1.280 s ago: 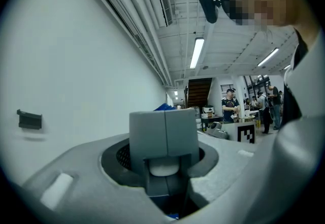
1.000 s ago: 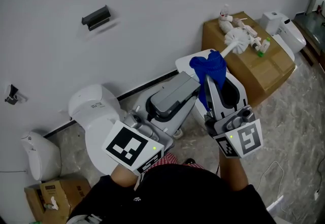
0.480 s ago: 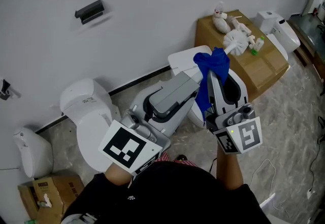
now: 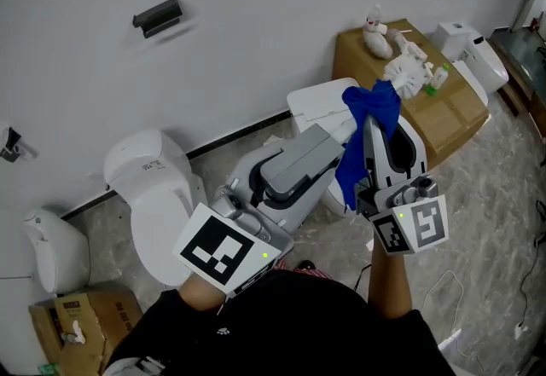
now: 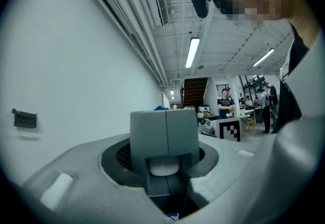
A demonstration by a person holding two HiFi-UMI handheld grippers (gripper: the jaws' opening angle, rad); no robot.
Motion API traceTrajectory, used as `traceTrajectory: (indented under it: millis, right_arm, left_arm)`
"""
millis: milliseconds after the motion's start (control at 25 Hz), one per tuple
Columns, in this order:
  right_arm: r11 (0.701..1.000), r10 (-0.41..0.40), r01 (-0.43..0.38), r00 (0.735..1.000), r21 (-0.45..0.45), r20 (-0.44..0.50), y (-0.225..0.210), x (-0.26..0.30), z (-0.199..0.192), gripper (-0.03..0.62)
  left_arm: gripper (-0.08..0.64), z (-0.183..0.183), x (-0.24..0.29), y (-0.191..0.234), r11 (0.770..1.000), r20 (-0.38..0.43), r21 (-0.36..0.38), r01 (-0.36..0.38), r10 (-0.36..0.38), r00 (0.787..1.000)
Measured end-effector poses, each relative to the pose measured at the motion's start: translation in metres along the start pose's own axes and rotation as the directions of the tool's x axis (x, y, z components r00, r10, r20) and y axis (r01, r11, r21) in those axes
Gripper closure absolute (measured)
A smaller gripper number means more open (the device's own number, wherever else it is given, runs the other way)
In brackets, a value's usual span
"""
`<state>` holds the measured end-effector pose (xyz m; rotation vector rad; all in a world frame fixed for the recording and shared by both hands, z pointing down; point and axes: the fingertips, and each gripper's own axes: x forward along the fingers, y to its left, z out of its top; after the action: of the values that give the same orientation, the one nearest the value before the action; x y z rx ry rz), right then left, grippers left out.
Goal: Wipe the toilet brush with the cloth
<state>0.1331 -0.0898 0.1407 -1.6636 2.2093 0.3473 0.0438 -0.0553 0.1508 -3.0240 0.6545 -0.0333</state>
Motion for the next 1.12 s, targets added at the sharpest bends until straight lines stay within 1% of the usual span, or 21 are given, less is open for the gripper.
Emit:
traceTrajectory:
  millis: [360, 720, 1120]
  right_arm:
    - [1.000, -0.028, 0.028, 1.000, -0.011, -0.012, -0.013, 0.000, -0.002, 0.528]
    - [0.996, -0.083, 0.083, 0.996, -0.024, -0.029, -0.036, -0.008, -0.005, 0.528]
    - [0.992, -0.125, 0.124, 0.991, -0.032, -0.044, -0.059, -0.010, -0.008, 0.528]
  left_arm:
    - [0.391, 0.001, -0.001, -0.002, 1.000, -0.006, -0.006, 0.005, -0.005, 1.000]
    - [0.391, 0.000, -0.002, -0.013, 1.000, -0.013, 0.011, 0.020, -0.020, 1.000]
    - [0.390, 0.000, -0.003, -0.017, 0.999, -0.014, 0.009, 0.031, -0.031, 0.999]
